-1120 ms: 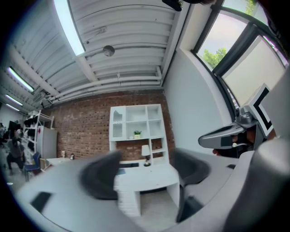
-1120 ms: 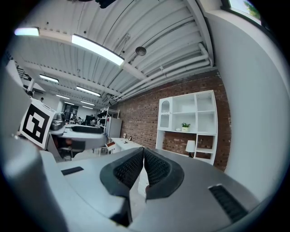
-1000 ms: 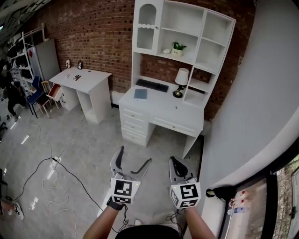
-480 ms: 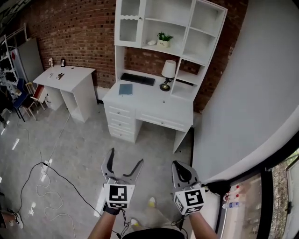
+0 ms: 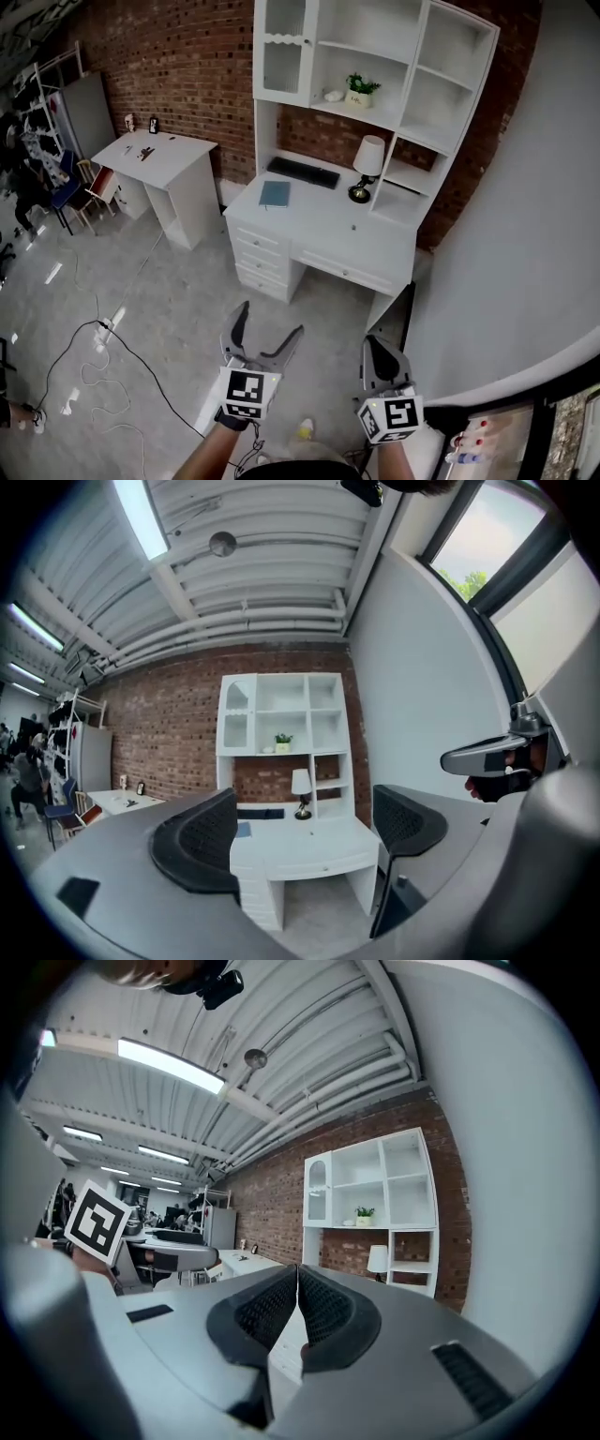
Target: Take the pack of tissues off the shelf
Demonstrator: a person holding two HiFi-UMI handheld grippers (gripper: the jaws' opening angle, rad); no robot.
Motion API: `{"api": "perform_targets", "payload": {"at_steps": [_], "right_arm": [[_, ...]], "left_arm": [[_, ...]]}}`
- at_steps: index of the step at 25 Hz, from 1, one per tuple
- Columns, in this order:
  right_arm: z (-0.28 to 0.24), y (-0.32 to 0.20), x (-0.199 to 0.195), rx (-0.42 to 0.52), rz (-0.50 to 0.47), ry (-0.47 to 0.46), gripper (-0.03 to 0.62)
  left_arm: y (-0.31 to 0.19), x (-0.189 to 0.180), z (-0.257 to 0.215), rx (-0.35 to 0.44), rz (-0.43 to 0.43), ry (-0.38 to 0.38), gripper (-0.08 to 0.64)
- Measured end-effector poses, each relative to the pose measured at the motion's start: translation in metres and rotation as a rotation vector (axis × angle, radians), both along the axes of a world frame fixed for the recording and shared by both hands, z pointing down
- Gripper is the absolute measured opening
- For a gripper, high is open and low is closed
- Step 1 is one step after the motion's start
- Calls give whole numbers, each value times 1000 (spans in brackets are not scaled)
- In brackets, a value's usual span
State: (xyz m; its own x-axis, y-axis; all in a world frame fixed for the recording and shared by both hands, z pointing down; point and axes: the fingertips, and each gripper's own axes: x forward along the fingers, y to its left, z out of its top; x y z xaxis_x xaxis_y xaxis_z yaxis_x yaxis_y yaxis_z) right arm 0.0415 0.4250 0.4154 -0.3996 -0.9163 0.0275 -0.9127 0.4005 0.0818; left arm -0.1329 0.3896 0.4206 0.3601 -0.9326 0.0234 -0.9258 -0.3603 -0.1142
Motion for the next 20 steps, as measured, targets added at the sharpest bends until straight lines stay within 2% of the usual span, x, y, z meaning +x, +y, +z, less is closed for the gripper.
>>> {"api": "perform_targets", "payload": {"at_steps": [6,12,15,20], "right_arm": [[-6,-53,40,2,-33,-32,5],[-6,-94,77,11,-43,-63,5],[-8,-100,80,1,-66,-64,5],[-1,-114,87,-18,-79,-78,5]], "left_arm": [[-50,45,-6,19,46,-58,463],[-88,68,-10,29,-3,-88,460],[-93,70,-13,14,-18,-95,459],[-98,78,-19,40,-56,-115,445]]}}
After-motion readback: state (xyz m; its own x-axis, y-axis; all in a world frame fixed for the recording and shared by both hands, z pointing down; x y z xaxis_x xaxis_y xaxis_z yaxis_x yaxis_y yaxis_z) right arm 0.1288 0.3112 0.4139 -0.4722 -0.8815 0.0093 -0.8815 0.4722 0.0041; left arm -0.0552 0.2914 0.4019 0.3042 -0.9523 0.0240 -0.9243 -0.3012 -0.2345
